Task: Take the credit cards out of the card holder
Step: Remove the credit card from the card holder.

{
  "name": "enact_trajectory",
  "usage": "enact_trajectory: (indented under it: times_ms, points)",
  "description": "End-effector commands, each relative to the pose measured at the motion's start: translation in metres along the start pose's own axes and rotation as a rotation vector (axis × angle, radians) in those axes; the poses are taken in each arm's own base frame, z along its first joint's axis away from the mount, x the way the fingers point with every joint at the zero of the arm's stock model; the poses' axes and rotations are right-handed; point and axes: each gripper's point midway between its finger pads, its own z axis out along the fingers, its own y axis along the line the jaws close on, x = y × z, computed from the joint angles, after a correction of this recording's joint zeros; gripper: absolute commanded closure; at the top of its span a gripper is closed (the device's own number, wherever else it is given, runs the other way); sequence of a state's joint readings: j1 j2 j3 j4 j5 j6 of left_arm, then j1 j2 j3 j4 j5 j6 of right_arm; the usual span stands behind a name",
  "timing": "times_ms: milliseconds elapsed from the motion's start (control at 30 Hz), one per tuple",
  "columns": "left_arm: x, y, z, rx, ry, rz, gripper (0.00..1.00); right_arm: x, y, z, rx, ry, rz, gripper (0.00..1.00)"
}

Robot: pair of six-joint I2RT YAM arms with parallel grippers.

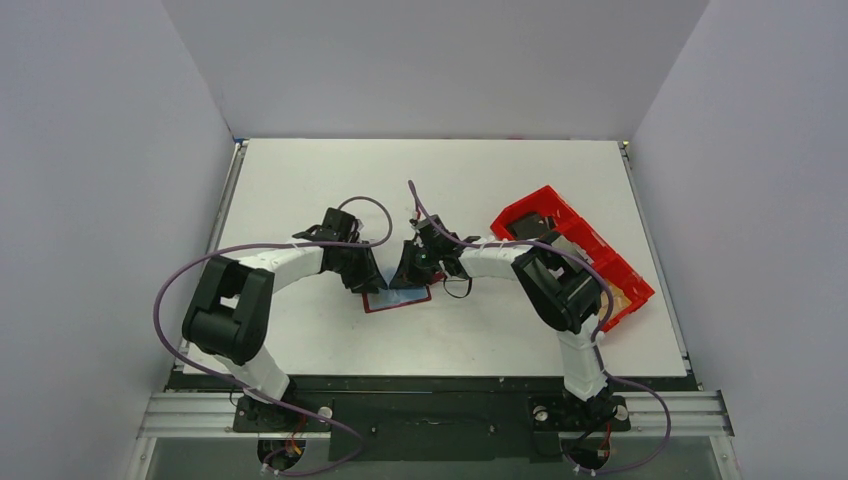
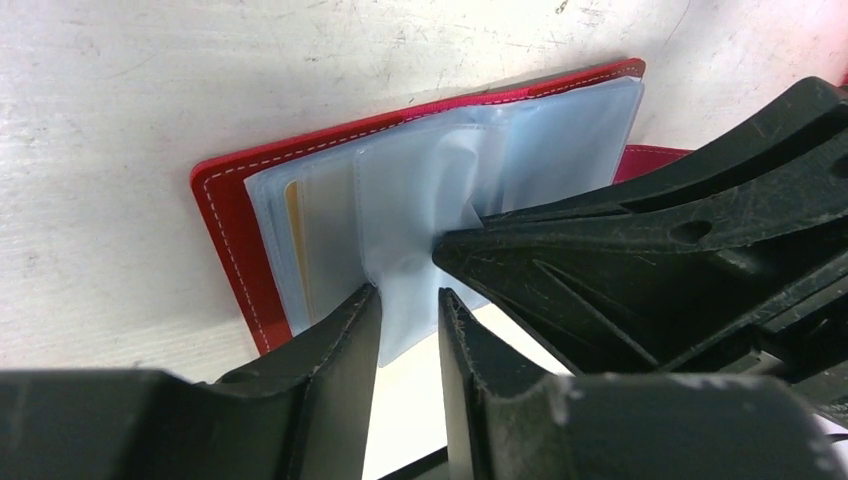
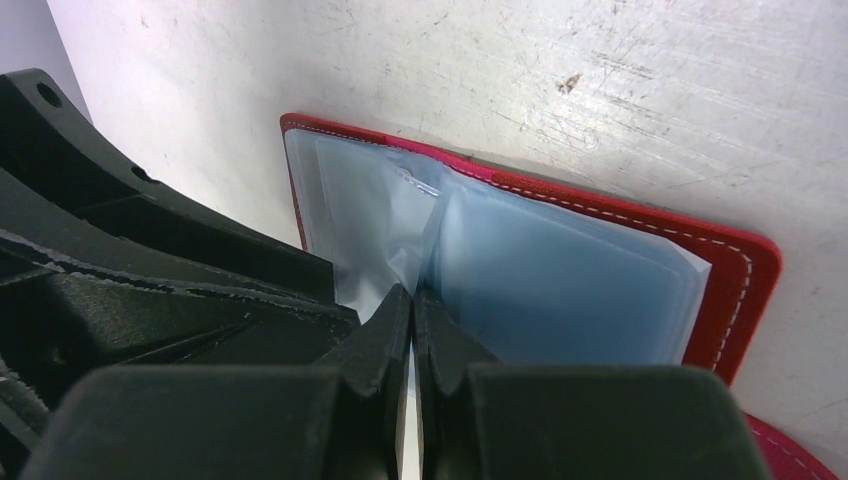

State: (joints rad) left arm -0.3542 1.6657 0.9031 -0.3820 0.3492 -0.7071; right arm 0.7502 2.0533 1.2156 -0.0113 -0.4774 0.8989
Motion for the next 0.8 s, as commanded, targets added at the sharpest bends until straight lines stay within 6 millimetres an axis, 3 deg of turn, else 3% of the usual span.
enact_trajectory:
  times_ms: [0,133,233,433,533,767]
  points:
    - [-0.009,-0.002,0.009,-0.011,-0.036,0.01,0.76,0.016,-0.032,0.01,0.096,0.027,0.01,1.0]
    - [-0.011,-0.006,0.007,-0.011,-0.048,0.016,0.89,0.011,-0.025,0.004,0.081,0.01,0.002,0.99]
    - [-0.012,-0.01,0.003,-0.009,-0.056,0.025,1.0,0.008,-0.018,-0.002,0.07,-0.003,-0.005,0.81]
    - [-0.013,-0.019,-0.01,-0.004,-0.073,0.049,1.0,-0.005,0.003,-0.025,0.036,-0.06,-0.009,0.63]
    - [-0.014,-0.024,-0.018,-0.001,-0.091,0.072,1.0,-0.014,0.016,-0.042,0.016,-0.1,-0.012,0.59]
    - [-0.011,-0.042,-0.028,0.015,-0.094,0.126,1.0,-0.025,0.023,-0.07,0.02,-0.16,-0.001,0.54]
